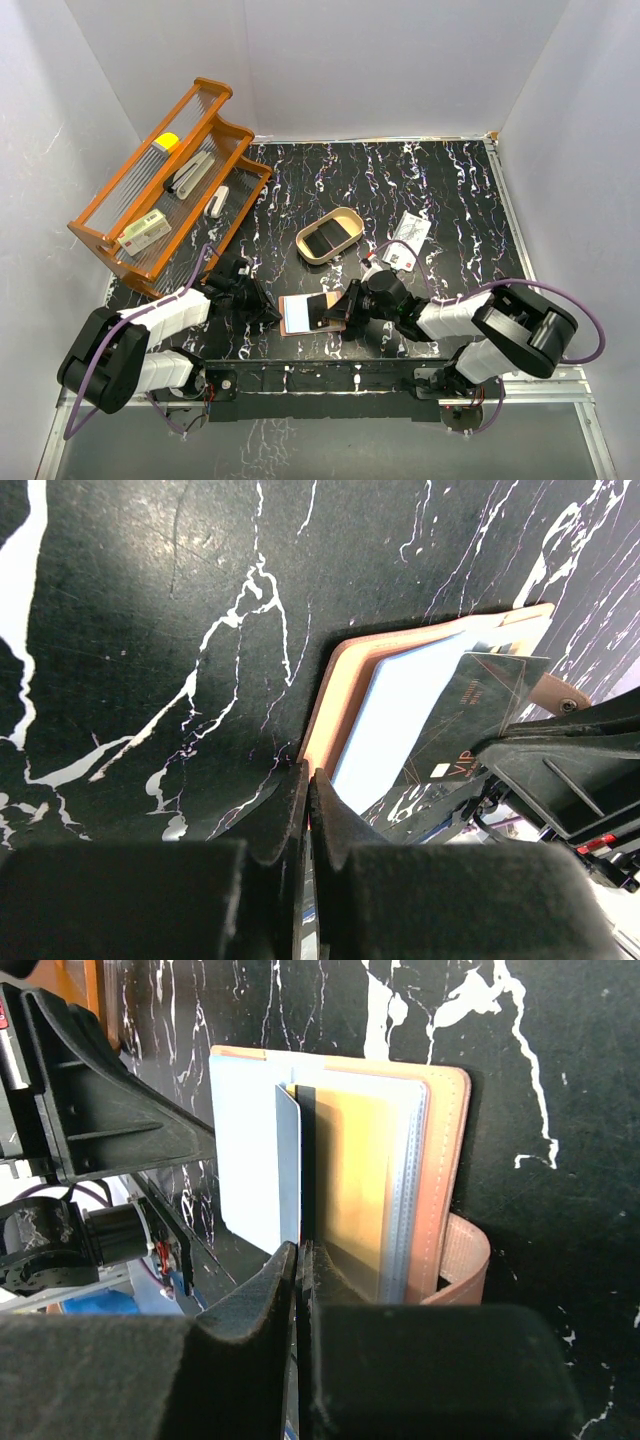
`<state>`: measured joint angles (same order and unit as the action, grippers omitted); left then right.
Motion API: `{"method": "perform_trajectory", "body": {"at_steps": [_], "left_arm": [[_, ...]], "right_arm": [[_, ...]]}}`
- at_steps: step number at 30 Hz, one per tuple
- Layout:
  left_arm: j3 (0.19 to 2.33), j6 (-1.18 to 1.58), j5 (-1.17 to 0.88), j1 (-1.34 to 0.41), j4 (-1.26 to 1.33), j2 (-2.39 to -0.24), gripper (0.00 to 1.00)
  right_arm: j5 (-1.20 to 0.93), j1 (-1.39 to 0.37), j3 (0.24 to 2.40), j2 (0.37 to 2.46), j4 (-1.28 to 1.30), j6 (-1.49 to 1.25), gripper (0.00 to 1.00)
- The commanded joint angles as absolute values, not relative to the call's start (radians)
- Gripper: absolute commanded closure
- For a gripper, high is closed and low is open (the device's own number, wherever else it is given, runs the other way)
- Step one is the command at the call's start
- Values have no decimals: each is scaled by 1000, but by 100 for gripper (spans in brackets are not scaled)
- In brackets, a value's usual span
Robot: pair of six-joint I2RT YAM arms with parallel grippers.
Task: Put the credit cards into the card holder
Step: Insert the credit card into the card holder.
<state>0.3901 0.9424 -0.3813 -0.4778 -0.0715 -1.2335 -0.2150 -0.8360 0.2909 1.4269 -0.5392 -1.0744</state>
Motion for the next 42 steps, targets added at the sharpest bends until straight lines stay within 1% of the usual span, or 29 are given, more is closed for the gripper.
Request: {"method": "perform_trajectory", "body": {"at_steps": [1, 12, 14, 20, 22, 24, 27, 29, 32, 36, 42], "left_arm": [[362, 934, -353, -479, -90, -1256, 100], [356, 940, -366, -479, -76, -1265, 100], [354, 943, -369, -479, -73, -1264, 100], [353, 951, -386, -478, -50, -1269, 100], [356, 953, -391, -479, -48, -1270, 100], [359, 953, -393, -479, -54, -1270, 100], [361, 950, -391, -479, -57, -1269, 100], [362, 949, -394, -479, -55, -1274, 100], [361, 954, -400, -479, -47, -1275, 100], [363, 957, -403, -479, -43, -1264, 100], [370, 955, -408, -479, -40, -1273, 99]], "right_arm": [[-183, -842, 284, 1405, -532, -1056, 100], [-243, -842, 335, 1525, -581, -1055, 100], [-247, -842, 374, 1536, -589, -1056, 100], [-258, -852, 407, 1559, -583, -1053, 100], [-259, -863, 434, 1567, -546, -1038, 100], [-239, -867, 472, 1562, -444, -1003, 93], [-145, -867, 512, 1498, -257, -945, 82], [-94, -867, 516, 1441, -193, -923, 76], [-57, -866, 549, 1398, -127, -891, 69], [-71, -866, 571, 1416, -141, -870, 65], [-106, -872, 623, 1512, -169, -858, 64]]}}
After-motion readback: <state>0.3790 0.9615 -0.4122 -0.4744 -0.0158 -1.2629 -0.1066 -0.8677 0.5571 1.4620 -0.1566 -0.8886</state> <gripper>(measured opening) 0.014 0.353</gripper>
